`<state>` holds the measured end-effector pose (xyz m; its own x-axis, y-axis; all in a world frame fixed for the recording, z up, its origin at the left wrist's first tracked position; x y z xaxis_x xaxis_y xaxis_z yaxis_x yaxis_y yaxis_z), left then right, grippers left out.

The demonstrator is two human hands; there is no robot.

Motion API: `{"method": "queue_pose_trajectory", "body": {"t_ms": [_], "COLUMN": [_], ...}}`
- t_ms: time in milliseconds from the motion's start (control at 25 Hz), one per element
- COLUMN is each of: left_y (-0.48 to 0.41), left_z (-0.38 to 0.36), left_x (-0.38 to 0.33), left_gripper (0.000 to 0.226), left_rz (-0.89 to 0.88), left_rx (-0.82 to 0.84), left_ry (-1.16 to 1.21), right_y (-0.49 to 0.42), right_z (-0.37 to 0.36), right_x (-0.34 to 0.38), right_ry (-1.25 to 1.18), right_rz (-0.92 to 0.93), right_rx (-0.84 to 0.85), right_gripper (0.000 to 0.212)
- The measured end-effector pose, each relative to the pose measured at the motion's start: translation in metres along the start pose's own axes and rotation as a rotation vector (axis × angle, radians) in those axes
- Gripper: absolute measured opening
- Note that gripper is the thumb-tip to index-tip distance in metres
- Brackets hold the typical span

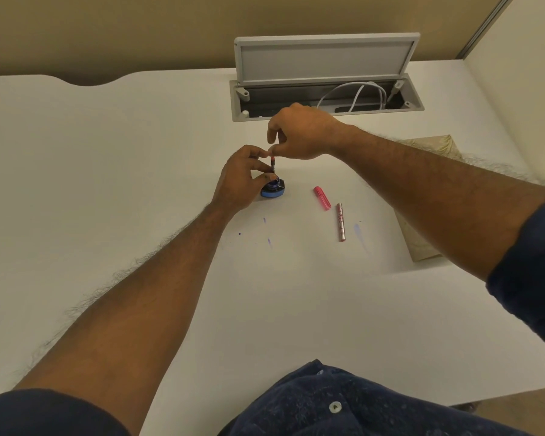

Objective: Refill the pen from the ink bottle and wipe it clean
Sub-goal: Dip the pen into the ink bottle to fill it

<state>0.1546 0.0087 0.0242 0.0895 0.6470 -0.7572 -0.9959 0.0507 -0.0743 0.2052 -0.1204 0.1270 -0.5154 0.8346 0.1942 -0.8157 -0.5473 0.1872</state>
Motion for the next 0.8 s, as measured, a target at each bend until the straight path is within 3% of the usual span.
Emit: {"method": "queue_pose_trajectory", "body": {"t_ms": [200,640,800], "left_y": [-0.001,0.001,0.001], "left_z": [-0.001,-0.002,-0.001], "left_x": [0.001,0.001,0.001], "left_gripper": [0.019,0.021,0.02], "left_rz": [0.009,0.019,0.021], "left_rx": [0.016,0.006,-0.006], "left_ry": [-0.012,-0.001,0.004], "right_y": [-0.002,-0.007,-0.006], "right_z": [-0.004,-0.011,-0.005], "right_x": [-0.001,0.003,0.003], "right_ry": [-0.05,0.093,0.021], "right_rz": [0.004,-0.037,-0.014], "right_rx": [0.006,-0.009,0.022], "right_gripper": [0.02,0.035,0.034]}}
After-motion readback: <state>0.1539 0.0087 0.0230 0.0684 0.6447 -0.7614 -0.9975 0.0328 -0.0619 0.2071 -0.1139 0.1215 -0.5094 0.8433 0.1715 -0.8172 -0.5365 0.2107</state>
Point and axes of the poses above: each hand's wrist, its own y-axis away from the middle knuckle, its own z-axis out of the back of the hand, x = y × z, the point moved 2 cm from there along -y, towards the middle knuckle, and after that the axes turned 2 degrees about -x, right-handed, at the moved point
